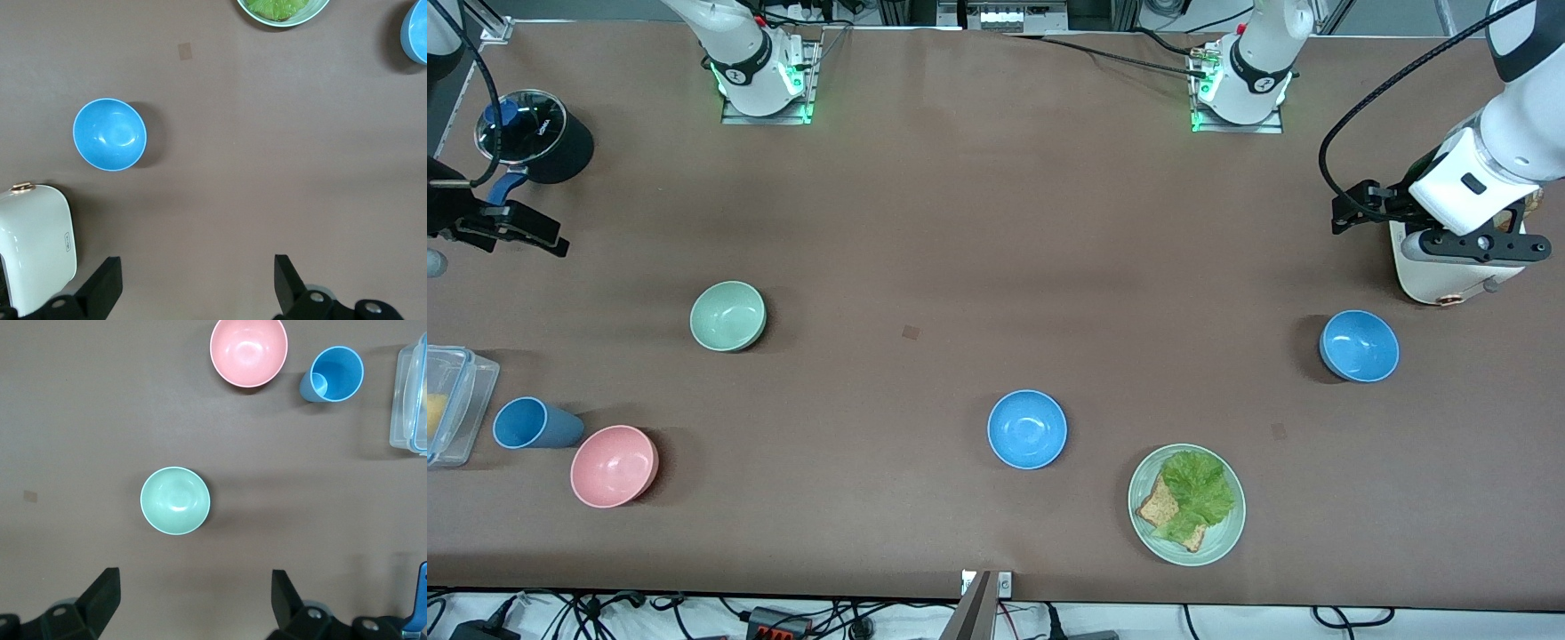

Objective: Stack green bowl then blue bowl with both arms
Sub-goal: 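Reach the right gripper toward the pale green bowl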

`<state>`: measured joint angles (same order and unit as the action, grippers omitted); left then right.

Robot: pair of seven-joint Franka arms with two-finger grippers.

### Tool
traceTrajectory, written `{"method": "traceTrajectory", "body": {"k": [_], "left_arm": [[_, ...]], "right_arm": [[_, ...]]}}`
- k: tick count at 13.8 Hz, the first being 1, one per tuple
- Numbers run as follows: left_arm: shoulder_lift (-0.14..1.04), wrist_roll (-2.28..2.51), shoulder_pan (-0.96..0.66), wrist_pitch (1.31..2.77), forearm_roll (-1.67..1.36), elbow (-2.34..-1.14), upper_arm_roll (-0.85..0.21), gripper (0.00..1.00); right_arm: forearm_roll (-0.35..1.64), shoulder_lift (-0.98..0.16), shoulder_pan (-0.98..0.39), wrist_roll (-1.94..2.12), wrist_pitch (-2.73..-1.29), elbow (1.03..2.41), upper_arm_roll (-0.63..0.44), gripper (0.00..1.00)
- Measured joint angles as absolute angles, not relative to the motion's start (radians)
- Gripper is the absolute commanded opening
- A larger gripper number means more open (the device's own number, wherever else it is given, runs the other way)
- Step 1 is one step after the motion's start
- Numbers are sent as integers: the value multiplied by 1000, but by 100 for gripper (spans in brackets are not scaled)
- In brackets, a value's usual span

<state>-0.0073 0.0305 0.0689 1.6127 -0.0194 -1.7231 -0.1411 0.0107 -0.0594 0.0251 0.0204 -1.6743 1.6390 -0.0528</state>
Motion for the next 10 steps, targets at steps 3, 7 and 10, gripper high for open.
{"method": "traceTrajectory", "body": {"k": [3, 7, 10], "left_arm": [[-7, 30, 69, 1612, -19, -1723, -141, 100], [-7, 30, 69, 1612, -19, -1723, -141, 100], [-7, 30, 69, 1612, -19, -1723, -142, 100]], "right_arm": [[10, -57, 24, 20, -1674, 1645, -52, 100], [10, -54, 24, 20, -1674, 1650, -52, 100], [9, -75, 25, 20, -1678, 1675, -52, 100]]}}
